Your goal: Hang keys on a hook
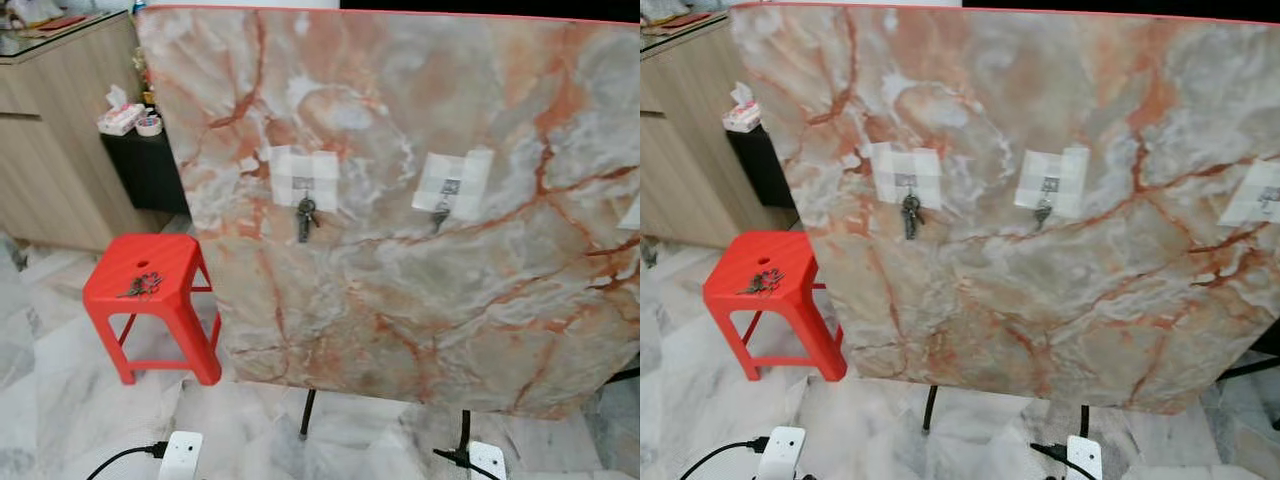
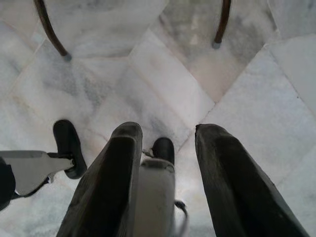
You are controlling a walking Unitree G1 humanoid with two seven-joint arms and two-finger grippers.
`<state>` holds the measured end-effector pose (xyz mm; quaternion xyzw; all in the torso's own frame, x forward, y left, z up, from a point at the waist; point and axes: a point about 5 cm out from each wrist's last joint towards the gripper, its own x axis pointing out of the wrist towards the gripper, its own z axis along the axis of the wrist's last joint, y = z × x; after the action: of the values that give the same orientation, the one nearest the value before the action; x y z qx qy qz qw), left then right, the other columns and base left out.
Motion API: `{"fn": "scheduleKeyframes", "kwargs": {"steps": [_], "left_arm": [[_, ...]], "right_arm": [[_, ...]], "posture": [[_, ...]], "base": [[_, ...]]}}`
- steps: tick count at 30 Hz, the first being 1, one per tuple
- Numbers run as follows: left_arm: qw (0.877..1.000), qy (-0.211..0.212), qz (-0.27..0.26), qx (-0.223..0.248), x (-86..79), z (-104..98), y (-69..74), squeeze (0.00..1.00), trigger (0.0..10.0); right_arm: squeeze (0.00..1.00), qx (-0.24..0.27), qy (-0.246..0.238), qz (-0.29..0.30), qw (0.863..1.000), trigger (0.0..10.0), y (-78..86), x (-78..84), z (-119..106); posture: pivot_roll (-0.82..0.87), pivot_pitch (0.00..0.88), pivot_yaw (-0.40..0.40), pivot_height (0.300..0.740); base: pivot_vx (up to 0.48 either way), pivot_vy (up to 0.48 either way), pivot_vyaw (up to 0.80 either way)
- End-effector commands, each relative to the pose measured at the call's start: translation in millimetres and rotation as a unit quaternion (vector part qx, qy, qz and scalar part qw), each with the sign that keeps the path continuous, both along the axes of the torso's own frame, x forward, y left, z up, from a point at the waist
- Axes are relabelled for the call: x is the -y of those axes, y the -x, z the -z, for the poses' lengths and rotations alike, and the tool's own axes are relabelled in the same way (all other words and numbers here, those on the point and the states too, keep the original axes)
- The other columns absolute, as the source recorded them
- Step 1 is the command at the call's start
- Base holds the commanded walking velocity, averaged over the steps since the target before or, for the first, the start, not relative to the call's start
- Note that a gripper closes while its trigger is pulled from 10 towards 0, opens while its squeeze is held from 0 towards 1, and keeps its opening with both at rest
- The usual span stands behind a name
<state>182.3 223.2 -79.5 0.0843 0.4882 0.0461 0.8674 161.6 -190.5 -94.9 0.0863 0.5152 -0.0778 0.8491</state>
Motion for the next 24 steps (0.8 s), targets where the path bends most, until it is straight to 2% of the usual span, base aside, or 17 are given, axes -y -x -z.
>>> {"fn": "scheduleKeyframes", "kwargs": {"steps": [1, 3, 8, 24], "left_arm": [[1.0, -0.01, 0.014, -0.008, -2.6, 0, 1.4, 0.0, 10.0], [1.0, -0.011, 0.016, -0.009, -3.2, 0, 1.8, 0.0, 10.0], [1.0, -0.013, 0.016, -0.011, -3.7, 1, 2.8, 0.0, 10.0], [1.0, -0.012, 0.021, -0.012, -1.7, 2, 4.0, 0.0, 10.0]], "right_arm": [[0.0, 0.002, -0.007, 0.003, 1.0, 10.0, -5.4, -8.0, -1], [0.0, 0.005, -0.011, 0.001, 1.0, 10.0, -9.4, -15.4, -2], [0.0, 0.0, -0.004, 0.005, 1.0, 10.0, 1.1, 2.3, 0], [0.0, -0.003, -0.003, -0.011, 1.0, 10.0, 3.4, 6.1, 0]], "posture": [[0.02, 0.0, 0.003, 0.74], [0.02, 0.0, 0.005, 0.74], [0.01, 0.0, 0.004, 0.74], [0.01, 0.0, -0.003, 0.74]], "base": [[0.0, 0.431, 0.0], [0.0, 0.429, 0.0], [0.0, 0.431, 0.0], [0.0, 0.427, 0.0]]}}
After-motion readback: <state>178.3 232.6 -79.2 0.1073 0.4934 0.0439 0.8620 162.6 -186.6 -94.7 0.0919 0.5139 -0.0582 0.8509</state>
